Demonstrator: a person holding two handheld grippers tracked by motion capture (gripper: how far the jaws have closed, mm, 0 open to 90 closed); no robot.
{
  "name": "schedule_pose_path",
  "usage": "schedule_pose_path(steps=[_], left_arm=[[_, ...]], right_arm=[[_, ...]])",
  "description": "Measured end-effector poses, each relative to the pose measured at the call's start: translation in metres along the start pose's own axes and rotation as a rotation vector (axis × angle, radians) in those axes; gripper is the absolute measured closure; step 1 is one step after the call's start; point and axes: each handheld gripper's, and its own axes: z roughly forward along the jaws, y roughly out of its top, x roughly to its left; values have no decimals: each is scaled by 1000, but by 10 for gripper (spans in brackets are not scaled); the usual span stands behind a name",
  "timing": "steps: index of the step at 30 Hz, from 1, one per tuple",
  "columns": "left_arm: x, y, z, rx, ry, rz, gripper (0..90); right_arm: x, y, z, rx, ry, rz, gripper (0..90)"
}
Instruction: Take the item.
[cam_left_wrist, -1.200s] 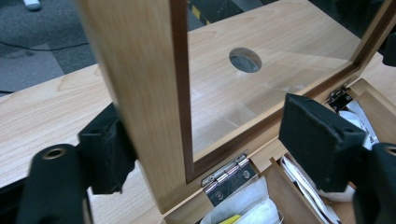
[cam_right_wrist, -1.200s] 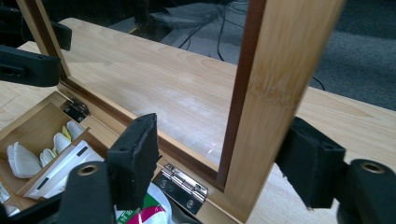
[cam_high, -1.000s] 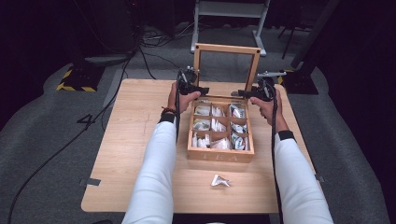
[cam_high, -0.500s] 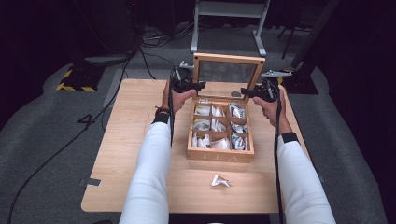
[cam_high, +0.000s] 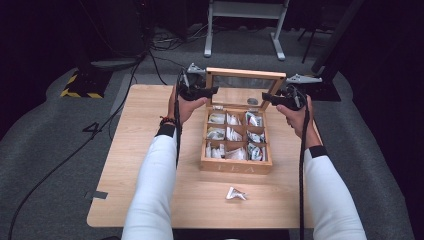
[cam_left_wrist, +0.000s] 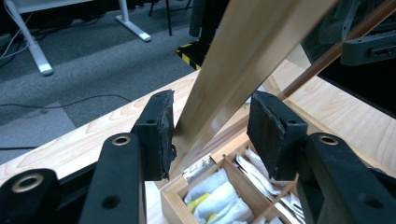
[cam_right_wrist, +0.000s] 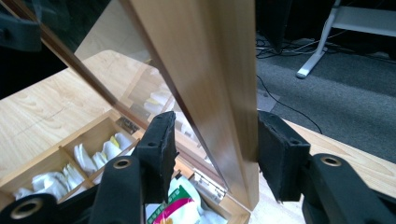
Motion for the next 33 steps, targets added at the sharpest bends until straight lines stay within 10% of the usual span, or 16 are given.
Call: schedule_pose_path(steps=[33], left_arm=[[-35,-11,-47,41,20,107,565]], right_arm=[[32,3,-42,10,29,-136,431]])
